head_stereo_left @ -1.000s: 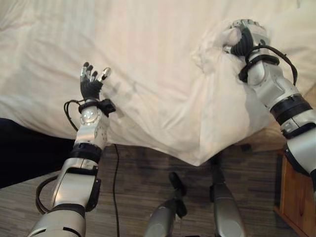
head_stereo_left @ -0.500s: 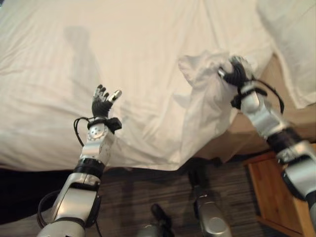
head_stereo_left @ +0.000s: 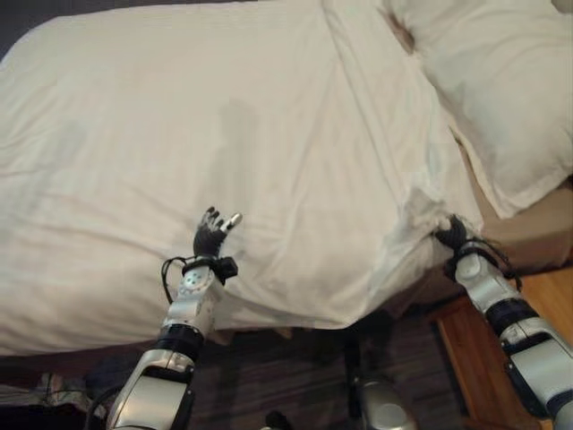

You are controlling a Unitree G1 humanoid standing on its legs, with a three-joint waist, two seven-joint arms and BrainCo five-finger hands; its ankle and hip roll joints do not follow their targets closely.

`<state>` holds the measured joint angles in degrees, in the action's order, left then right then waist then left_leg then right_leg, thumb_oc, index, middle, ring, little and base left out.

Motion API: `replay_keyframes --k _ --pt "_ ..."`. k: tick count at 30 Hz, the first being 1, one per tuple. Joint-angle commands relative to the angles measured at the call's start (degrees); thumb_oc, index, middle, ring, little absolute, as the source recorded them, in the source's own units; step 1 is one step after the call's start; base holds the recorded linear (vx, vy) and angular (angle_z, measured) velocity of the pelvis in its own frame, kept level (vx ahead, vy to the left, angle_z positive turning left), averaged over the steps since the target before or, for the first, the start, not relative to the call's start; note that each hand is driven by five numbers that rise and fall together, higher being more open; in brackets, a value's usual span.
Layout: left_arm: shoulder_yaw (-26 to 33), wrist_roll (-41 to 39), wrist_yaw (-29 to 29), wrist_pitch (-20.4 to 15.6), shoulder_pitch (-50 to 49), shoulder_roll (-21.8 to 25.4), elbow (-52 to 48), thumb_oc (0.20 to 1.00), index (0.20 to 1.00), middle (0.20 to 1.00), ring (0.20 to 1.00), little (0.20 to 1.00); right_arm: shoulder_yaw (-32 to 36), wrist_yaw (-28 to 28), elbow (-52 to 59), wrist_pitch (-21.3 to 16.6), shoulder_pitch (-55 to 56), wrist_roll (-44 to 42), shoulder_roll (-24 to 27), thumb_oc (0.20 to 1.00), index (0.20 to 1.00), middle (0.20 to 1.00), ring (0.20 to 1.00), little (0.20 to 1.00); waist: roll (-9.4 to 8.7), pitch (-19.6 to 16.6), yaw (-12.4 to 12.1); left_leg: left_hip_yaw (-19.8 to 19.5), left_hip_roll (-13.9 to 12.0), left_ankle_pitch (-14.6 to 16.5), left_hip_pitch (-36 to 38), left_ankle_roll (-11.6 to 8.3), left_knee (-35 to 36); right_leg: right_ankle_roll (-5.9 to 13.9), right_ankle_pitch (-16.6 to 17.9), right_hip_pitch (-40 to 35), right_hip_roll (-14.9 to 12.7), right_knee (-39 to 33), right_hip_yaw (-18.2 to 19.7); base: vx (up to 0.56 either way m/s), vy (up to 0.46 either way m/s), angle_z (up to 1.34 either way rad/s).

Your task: Making the bed.

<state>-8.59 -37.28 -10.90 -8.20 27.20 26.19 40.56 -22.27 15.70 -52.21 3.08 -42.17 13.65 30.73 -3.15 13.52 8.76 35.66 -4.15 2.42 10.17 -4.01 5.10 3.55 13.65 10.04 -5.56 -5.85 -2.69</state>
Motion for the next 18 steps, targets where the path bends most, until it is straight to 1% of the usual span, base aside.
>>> replay_keyframes --k 1,2,4,5,6,8,10,11,12,13,15,16,17,18 --pt "0.15 2.99 -0.12 -2.82 5.36 0.68 2.09 1.000 1.000 1.000 1.000 1.000 -4.50 1.34 -1.28 0.19 -8.75 1.63 7.00 0.200 0.200 0.200 0.200 0.200 1.07 0.18 -0.42 -2.75 -2.53 -5.16 -5.70 -3.84 -0.10 8.40 -7.80 -6.14 -10.31 2.64 3.47 -0.21 -0.237 -0.53" --pt "0.05 2.96 -0.28 -2.96 5.74 1.26 1.86 1.000 1.000 1.000 1.000 1.000 -5.79 1.27 -0.46 0.41 -10.65 2.58 8.04 0.200 0.200 0.200 0.200 0.200 1.06 0.28 -0.71 -2.00 -3.19 -6.11 -6.56 -4.56 -0.10 8.64 -7.60 -5.84 -10.33 1.30 3.17 -0.27 -0.269 -0.30" --pt "0.25 2.64 -0.49 -3.56 7.09 2.11 1.41 1.000 1.000 1.000 1.000 1.000 -9.22 0.59 0.39 0.44 -15.93 4.70 10.62 0.200 0.200 0.200 0.200 0.200 1.69 1.11 -1.32 -0.32 -5.76 -9.04 -9.35 -6.71 -0.10 8.85 -7.71 -3.20 -9.42 0.85 3.28 -0.34 -0.349 -0.36" --pt "0.32 1.79 -0.58 -4.14 7.92 2.56 0.57 1.000 1.000 1.000 1.000 1.000 -11.81 0.09 1.50 0.42 -18.77 6.43 13.16 0.200 0.200 0.200 0.200 0.200 2.08 1.70 -1.34 -0.18 -8.32 -11.31 -11.46 -8.37 -0.10 8.59 -8.32 -2.59 -8.09 0.85 3.16 -0.27 -0.296 -0.35" --pt "0.35 1.79 -0.57 -4.13 7.93 2.53 0.57 1.000 1.000 1.000 1.000 1.000 -11.82 0.07 1.54 0.44 -18.78 6.44 13.21 0.200 0.200 0.200 0.200 0.200 2.17 1.67 -1.30 -0.24 -8.40 -11.36 -11.53 -8.41 -0.10 8.55 -8.32 -2.56 -8.02 0.85 3.10 -0.22 -0.296 -0.21" --pt "1.15 1.47 -0.75 -4.14 7.72 2.58 -0.14 1.000 1.000 1.000 1.000 1.000 -11.76 0.18 3.08 0.29 -17.38 7.27 14.65 0.200 0.200 0.200 0.200 0.200 2.84 1.76 -0.64 -0.56 -10.10 -12.22 -11.39 -9.20 -0.10 7.85 -9.01 -3.18 -6.30 0.85 2.34 -0.10 -0.210 -0.18" --pt "1.96 1.44 -0.72 -3.82 6.38 1.62 -0.38 1.000 1.000 1.000 1.000 1.000 -10.30 -0.56 4.69 0.06 -13.96 6.56 13.54 0.200 0.200 0.200 0.200 0.200 3.43 1.52 -0.21 -0.96 -11.44 -12.68 -10.78 -9.62 -0.10 7.10 -9.91 -4.49 -4.91 0.85 1.61 -0.10 -0.254 -0.30" --pt "3.17 1.86 -0.84 -3.60 4.24 1.38 -1.23 1.000 1.000 1.000 1.000 1.000 -8.06 -0.96 7.20 -0.08 -9.51 5.87 12.47 0.671 0.671 0.671 0.671 0.671 3.86 1.26 -0.10 -1.20 -12.55 -13.14 -9.80 -9.93 -0.10 6.29 -10.88 -5.88 -3.47 0.85 1.19 -0.06 -0.195 -0.11" --pt "3.07 1.89 -0.86 -3.56 4.02 1.40 -1.36 1.000 1.000 1.000 1.000 1.000 -7.84 -0.99 7.49 0.02 -9.08 5.94 12.48 0.671 0.671 0.671 0.671 0.671 3.81 1.19 -0.15 -1.23 -12.62 -13.16 -9.70 -9.96 -0.10 6.24 -10.90 -6.00 -3.40 0.85 1.15 -0.04 -0.203 0.03" --pt "4.14 2.31 -0.72 -3.51 2.12 1.10 -1.76 1.000 1.000 1.000 1.000 1.000 -6.47 -0.88 8.79 -0.46 -5.66 6.12 11.54 1.000 1.000 1.000 1.000 1.000 3.98 1.07 -0.10 -1.19 -13.00 -13.33 -9.01 -9.95 -0.10 5.89 -11.43 -6.69 -2.64 0.85 1.09 0.01 -0.137 -0.05" --pt "6.19 2.92 -0.49 -3.31 -2.47 0.38 -3.46 1.000 1.000 1.000 1.000 1.000 -3.06 -0.61 11.98 -0.67 0.73 6.72 10.77 1.000 1.000 1.000 1.000 1.000 3.97 0.79 -0.41 -1.51 -13.31 -13.56 -7.47 -9.81 -0.10 5.24 -12.53 -8.20 -1.47 0.85 0.91 -0.03 -0.174 -0.30" --pt "6.81 3.08 -0.57 -3.47 -4.15 -0.15 -4.31 1.000 1.000 1.000 1.000 1.000 -1.55 -0.47 12.83 -0.82 3.58 7.47 10.56 1.000 1.000 1.000 1.000 1.000 3.91 1.24 -1.27 -2.12 -13.06 -14.92 -7.47 -8.77 -0.10 4.52 -11.82 -8.17 -0.60 0.85 1.00 -0.10 -0.157 -0.25" --pt "7.53 3.18 -0.31 -3.60 -5.39 -0.56 -4.90 1.000 1.000 1.000 1.000 1.000 -0.83 -0.61 13.95 -0.91 5.42 8.54 11.19 1.000 1.000 1.000 1.000 1.000 3.73 1.41 -1.68 -3.35 -11.91 -14.32 -6.88 -8.33 -0.34 4.17 -11.81 -8.33 -0.46 0.85 0.83 -0.09 -0.115 -0.17" --pt "7.46 3.20 -0.33 -3.58 -5.47 -0.58 -4.97 1.000 1.000 1.000 1.000 1.000 -0.71 -0.65 14.09 -0.87 5.62 8.58 11.23 1.000 1.000 1.000 1.000 1.000 3.71 1.41 -1.67 -3.42 -11.87 -14.29 -6.82 -8.31 -0.34 4.20 -11.85 -8.44 -0.51 0.85 0.77 -0.07 -0.113 -0.17"
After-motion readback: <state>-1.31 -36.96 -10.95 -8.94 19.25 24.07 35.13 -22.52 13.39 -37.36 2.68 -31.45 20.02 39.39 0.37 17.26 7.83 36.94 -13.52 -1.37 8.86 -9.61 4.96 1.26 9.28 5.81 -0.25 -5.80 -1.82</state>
